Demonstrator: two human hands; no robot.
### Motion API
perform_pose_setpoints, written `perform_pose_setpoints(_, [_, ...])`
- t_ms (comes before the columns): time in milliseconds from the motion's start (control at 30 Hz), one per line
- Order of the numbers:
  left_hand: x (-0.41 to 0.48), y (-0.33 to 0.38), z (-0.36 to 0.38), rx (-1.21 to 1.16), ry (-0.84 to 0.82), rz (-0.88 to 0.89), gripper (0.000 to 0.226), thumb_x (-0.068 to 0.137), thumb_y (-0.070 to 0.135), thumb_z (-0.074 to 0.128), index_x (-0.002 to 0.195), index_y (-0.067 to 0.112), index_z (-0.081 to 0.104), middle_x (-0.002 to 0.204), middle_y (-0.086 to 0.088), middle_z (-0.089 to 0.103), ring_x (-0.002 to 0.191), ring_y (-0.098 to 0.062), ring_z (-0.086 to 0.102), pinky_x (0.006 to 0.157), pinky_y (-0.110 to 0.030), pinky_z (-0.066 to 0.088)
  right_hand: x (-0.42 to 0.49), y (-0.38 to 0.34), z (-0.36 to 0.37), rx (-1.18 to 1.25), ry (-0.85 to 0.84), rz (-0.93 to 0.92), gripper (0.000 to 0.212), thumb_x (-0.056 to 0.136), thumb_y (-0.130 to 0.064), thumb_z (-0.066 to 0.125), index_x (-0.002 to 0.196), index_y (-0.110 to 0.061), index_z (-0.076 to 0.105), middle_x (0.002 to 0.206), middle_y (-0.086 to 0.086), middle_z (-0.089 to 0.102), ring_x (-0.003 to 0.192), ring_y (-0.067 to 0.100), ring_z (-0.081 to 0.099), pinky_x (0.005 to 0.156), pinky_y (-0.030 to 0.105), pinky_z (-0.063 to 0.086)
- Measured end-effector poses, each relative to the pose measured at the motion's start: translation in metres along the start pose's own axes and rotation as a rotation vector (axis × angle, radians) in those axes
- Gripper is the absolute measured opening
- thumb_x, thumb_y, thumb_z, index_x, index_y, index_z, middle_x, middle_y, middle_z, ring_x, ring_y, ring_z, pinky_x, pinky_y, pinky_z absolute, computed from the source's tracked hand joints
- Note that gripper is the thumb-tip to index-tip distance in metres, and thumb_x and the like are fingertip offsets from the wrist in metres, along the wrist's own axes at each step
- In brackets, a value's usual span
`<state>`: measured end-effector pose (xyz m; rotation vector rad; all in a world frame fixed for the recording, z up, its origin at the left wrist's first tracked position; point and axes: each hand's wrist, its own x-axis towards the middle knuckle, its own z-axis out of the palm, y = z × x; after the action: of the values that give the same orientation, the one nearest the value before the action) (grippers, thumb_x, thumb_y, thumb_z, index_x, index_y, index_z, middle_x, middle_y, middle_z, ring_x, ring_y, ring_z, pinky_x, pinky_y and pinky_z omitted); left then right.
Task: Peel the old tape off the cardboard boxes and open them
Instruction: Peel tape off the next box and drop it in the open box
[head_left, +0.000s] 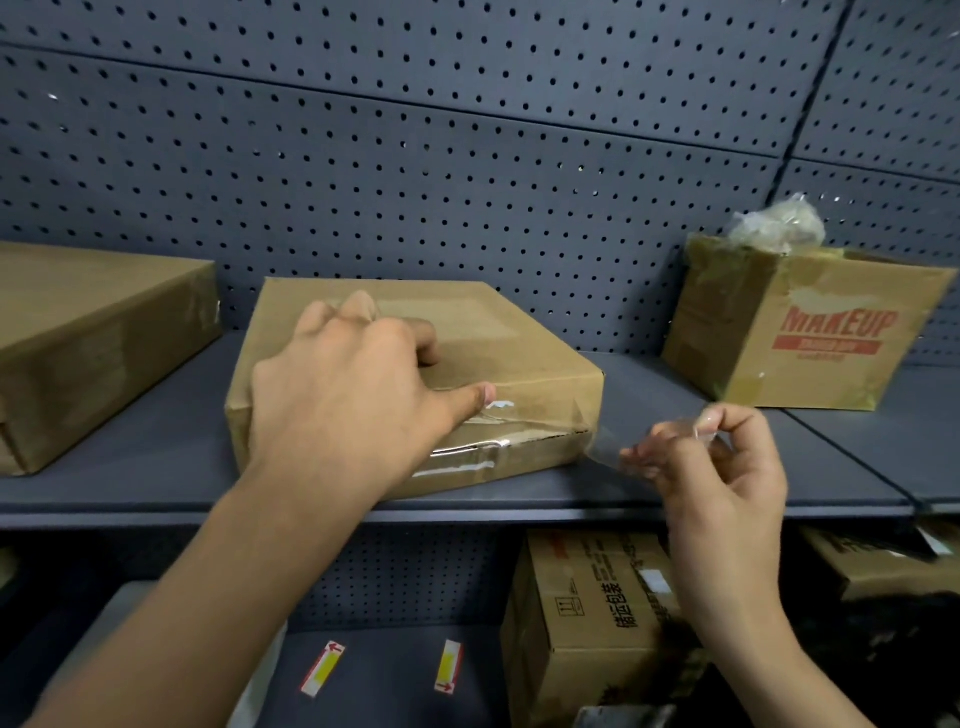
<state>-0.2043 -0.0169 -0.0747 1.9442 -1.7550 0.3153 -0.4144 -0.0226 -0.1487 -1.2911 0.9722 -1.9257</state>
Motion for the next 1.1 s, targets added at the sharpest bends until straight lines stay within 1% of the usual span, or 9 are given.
perform_pose_setpoints(167, [0.000,0.004,0.003,0.063,0.033,0.004,0.064,0.073,0.088,0.042,0.108,0.039,0.065,0.103,0.007,0.045,0.114,-0.020,0.043,0.062,-0.032,0.030,-0.014,0.002,0.005,-0.143,-0.089,0.016,0.029,0.088,0.000,0.068,0.085,-0.013,0.041,0.062,-0.003,0.038,0.063,0.019,0.041,0.062,0.028,0.043])
perform_pose_setpoints(333, [0.000,0.004,0.004,0.088,0.043,0.004,0.068,0.072,0.089,0.039,0.109,0.040,0.066,0.105,0.005,0.049,0.115,-0.021,0.045,0.064,-0.032,0.031,-0.014,0.001,0.008,-0.553,-0.271,0.035,0.055,0.060,-0.056,0.082,0.087,-0.028,0.042,0.064,-0.010,0.043,0.059,0.004,0.040,0.058,0.026,0.040])
perform_pose_setpoints(400, [0.000,0.004,0.003,0.097,0.027,0.007,0.069,0.072,0.089,0.039,0.112,0.040,0.066,0.111,0.005,0.052,0.116,-0.021,0.045,0.065,-0.032,0.031,-0.015,-0.001,0.011,-0.751,-0.292,-0.042,0.057,0.061,-0.055,0.083,0.088,-0.028,0.040,0.067,-0.012,0.047,0.063,0.003,0.045,0.059,0.020,0.040])
perform_pose_setpoints(567, [0.002,-0.002,-0.003,0.089,-0.040,0.065,0.067,0.076,0.086,0.038,0.120,0.043,0.063,0.111,0.007,0.049,0.118,-0.019,0.045,0.070,-0.032,0.033,-0.011,0.003,0.018,-0.952,-0.357,-0.149,0.049,0.072,-0.051,0.079,0.096,-0.030,0.042,0.092,-0.014,0.050,0.088,-0.006,0.047,0.075,0.007,0.039])
perform_pose_setpoints(700, [0.009,-0.013,-0.017,-0.001,-0.130,0.130,0.051,0.084,0.075,0.045,0.125,0.048,0.062,0.110,0.014,0.051,0.119,-0.019,0.048,0.080,-0.032,0.035,-0.007,0.010,0.024,-1.038,-0.412,-0.198,0.048,0.076,-0.068,0.063,0.097,-0.027,0.049,0.093,-0.011,0.050,0.085,0.006,0.049,0.070,0.018,0.042])
perform_pose_setpoints(767, [0.014,-0.022,-0.021,-0.027,-0.180,0.194,0.045,0.086,0.069,0.050,0.124,0.048,0.063,0.101,0.021,0.049,0.116,-0.017,0.050,0.085,-0.031,0.038,-0.003,0.010,0.027,-1.062,-0.431,-0.190,0.053,0.075,-0.076,0.051,0.092,-0.026,0.050,0.088,-0.009,0.053,0.085,0.014,0.052,0.073,0.034,0.047])
perform_pose_setpoints(867, [0.023,-0.035,-0.023,-0.131,-0.278,0.245,0.042,0.082,0.065,0.058,0.119,0.047,0.066,0.093,0.025,0.050,0.106,-0.008,0.048,0.097,-0.033,0.042,0.003,0.013,0.026,-1.001,-0.417,-0.211,0.043,0.082,-0.071,0.046,0.082,-0.028,0.047,0.080,-0.007,0.054,0.080,0.017,0.054,0.071,0.041,0.047])
perform_pose_setpoints(967, [0.029,-0.044,-0.020,-0.240,-0.331,0.298,0.045,0.075,0.065,0.061,0.114,0.046,0.069,0.097,0.020,0.054,0.102,-0.005,0.051,0.098,-0.036,0.044,0.005,0.020,0.024,-0.934,-0.424,-0.267,0.031,0.093,-0.055,0.050,0.079,-0.027,0.046,0.079,-0.006,0.053,0.077,0.016,0.054,0.069,0.042,0.046])
perform_pose_setpoints(1100, [0.030,-0.046,-0.016,-0.368,-0.387,0.299,0.056,0.061,0.073,0.052,0.109,0.051,0.069,0.104,0.019,0.052,0.107,-0.005,0.049,0.100,-0.028,0.038,0.008,0.027,0.025,-0.860,-0.432,-0.322,0.025,0.099,-0.037,0.055,0.077,-0.029,0.044,0.078,-0.007,0.048,0.075,0.014,0.052,0.067,0.038,0.044])
